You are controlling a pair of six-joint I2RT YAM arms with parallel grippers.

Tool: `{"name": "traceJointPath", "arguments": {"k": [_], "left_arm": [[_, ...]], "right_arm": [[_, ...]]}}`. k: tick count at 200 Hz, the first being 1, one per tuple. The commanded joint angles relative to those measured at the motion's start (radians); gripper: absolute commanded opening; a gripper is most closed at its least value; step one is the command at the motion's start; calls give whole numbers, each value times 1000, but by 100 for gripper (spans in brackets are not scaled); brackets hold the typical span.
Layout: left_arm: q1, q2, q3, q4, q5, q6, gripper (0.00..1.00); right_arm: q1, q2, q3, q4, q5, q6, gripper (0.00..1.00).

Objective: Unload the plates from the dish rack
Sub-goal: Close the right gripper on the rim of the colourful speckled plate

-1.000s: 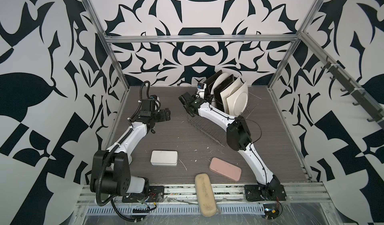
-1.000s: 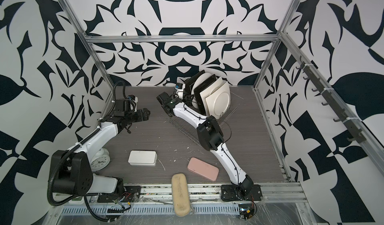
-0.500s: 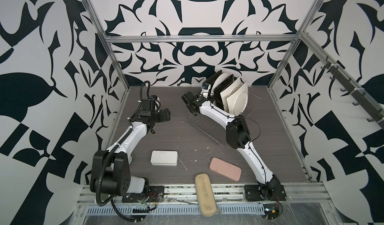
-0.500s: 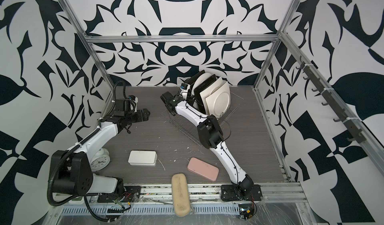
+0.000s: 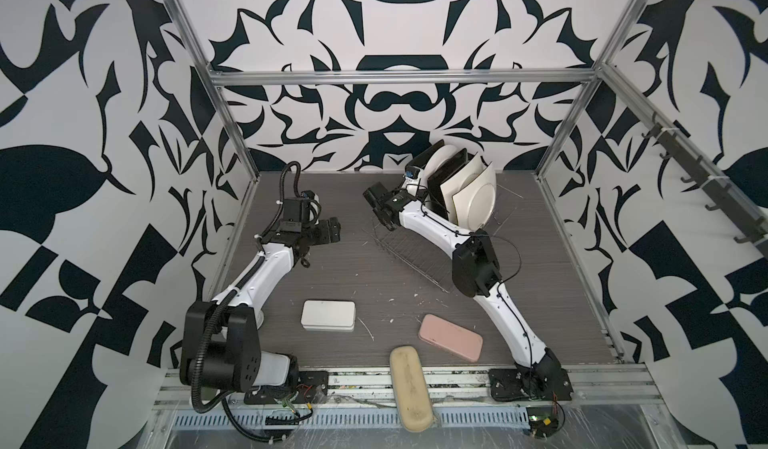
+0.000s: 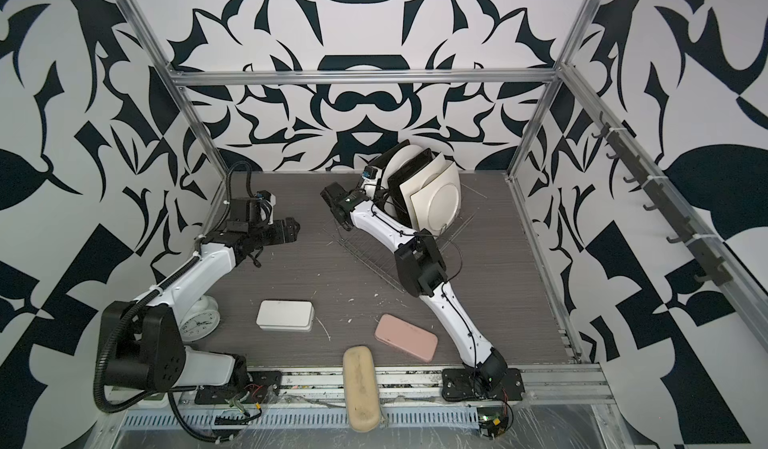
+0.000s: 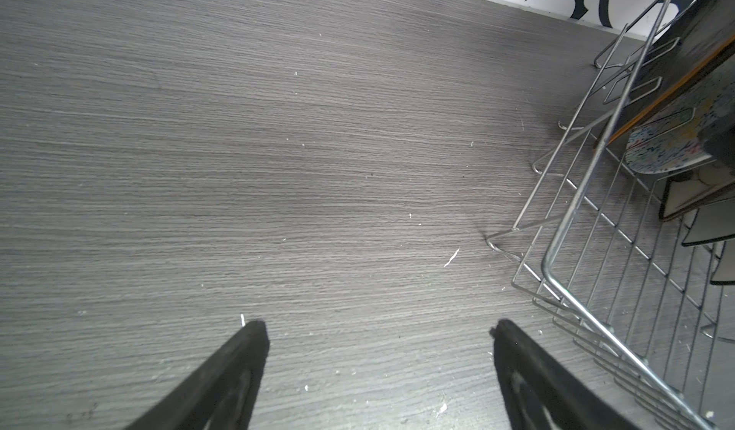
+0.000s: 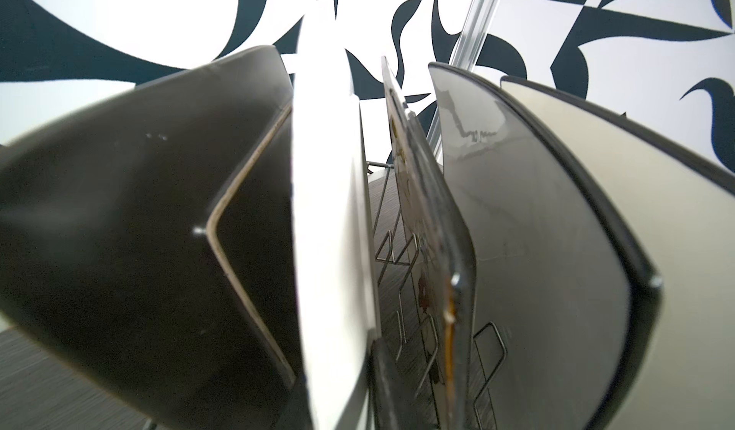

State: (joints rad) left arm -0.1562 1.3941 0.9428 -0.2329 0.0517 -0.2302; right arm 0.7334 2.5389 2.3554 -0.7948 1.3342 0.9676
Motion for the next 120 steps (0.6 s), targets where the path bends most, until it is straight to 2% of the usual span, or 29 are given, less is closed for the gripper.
{"name": "traceJointPath", "arguments": {"k": [1,62,93,120], "left_arm": [[5,-30,24,-33,-3,12,92],[6,-32,23,-41,-4,12,92],[5,-38,21,-46,-6,16,92],[4,-39,19,-46,-7,15,93]], "right_arm": [[-2,-40,23,-9,25,20,17],[-6,-68,-7,-1,21,30,10],[-6,-69,-7,11,23,19,0],[-6,-68,-8,31,28,-1,0]]}}
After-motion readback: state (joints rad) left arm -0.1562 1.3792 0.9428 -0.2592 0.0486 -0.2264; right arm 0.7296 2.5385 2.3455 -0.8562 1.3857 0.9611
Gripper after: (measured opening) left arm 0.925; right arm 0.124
